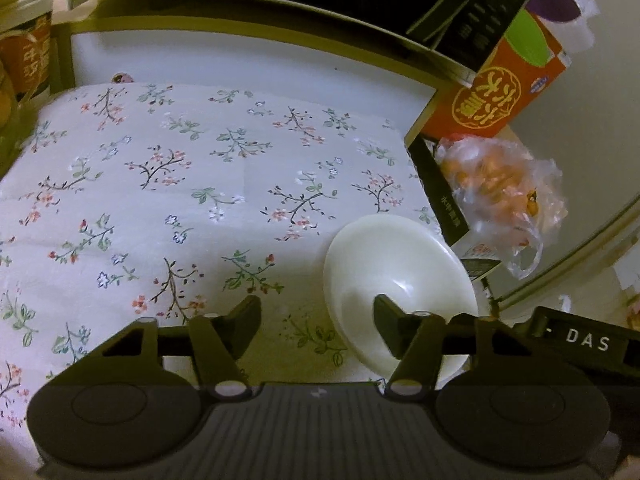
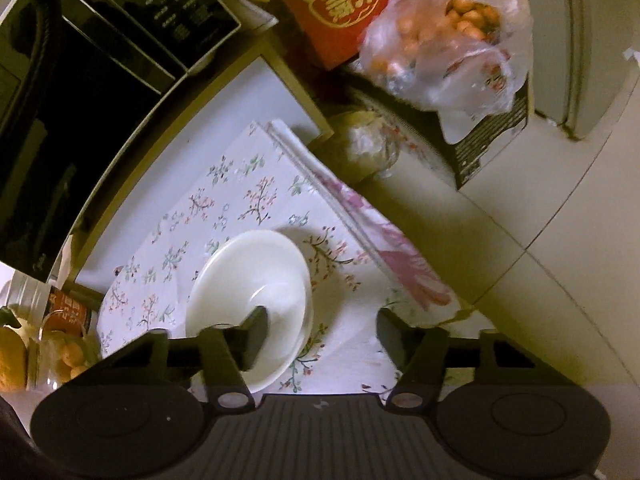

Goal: Organize plates and bowls
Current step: 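Move both tools to the second cream bowl and close on its rim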

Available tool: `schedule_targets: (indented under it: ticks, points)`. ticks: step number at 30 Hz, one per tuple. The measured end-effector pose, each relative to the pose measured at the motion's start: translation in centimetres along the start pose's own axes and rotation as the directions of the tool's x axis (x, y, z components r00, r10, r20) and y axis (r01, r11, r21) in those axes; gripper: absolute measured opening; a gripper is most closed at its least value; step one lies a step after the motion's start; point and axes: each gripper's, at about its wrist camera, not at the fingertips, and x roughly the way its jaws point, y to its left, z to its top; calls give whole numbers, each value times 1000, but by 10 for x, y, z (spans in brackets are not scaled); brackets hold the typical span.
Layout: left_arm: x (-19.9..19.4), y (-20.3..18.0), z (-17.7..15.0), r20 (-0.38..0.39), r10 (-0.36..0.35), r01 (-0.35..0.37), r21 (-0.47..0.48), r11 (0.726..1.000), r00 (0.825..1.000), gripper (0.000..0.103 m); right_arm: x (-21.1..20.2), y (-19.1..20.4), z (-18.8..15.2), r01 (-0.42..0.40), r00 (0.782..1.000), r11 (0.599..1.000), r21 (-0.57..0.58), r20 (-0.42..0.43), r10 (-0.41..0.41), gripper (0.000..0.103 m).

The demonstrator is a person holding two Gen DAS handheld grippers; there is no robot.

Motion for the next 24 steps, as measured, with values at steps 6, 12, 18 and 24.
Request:
schedule_targets:
  ticks: [6, 12, 18, 24]
  points:
    - [7, -6, -5, -27, -4, 5, 31, 999, 1000, 18, 6, 8, -3, 1, 999, 999, -42, -38, -3, 17]
    - [0, -16, -8, -8, 19, -18, 97, 995, 1000, 12, 3, 14, -4, 2, 999, 997, -80, -50, -6, 7]
    - [-5, -14, -9, -10, 26, -25, 75, 997, 1000, 12, 2, 15, -4, -5, 998, 996, -90, -62, -1, 7]
    - [-16, -24, -10, 10, 40, -41, 104, 994, 999, 12, -5, 17, -2, -15, 998, 996, -91, -60, 9, 7]
